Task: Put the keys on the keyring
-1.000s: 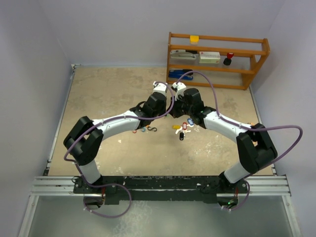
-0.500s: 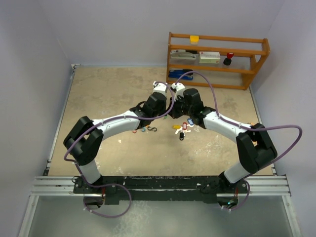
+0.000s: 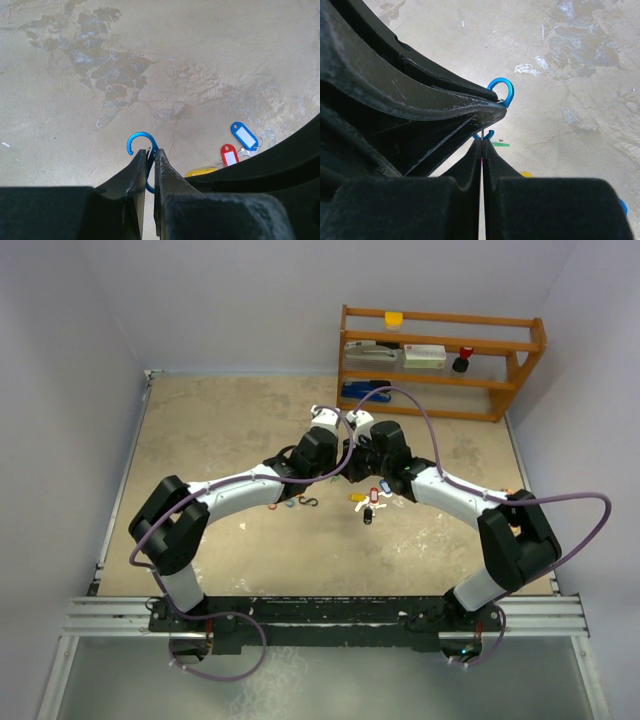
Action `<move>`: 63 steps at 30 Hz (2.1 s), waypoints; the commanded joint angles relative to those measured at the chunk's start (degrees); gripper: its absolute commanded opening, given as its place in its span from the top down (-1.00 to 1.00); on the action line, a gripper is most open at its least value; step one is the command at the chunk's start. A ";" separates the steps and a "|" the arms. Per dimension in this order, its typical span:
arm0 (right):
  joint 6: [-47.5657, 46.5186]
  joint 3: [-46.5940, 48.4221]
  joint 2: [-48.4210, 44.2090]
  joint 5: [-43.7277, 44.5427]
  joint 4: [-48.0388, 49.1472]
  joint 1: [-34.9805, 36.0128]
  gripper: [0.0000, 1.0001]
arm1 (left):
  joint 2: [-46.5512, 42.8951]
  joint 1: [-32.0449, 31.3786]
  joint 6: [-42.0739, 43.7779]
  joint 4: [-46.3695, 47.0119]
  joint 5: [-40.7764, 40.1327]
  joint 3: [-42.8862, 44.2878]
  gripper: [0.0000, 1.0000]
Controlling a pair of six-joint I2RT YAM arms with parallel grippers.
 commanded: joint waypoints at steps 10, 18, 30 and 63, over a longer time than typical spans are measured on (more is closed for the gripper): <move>0.75 -1.37 -2.55 0.06 -0.22 0.52 0.05 | -1.29 -0.24 0.62 1.46 -4.84 2.92 1.00; 3.71 -3.67 -6.48 9.32 -2.86 0.46 -0.23 | -3.26 -0.19 0.87 1.35 -7.99 2.29 1.00; 7.16 -0.48 -4.84 19.89 -8.69 0.38 -0.38 | -7.87 -0.15 0.93 2.69 -13.53 -1.64 1.00; 6.87 -0.76 -4.08 19.97 -8.33 0.36 -0.38 | -11.63 7.46 -3.91 7.58 -14.43 -6.97 0.58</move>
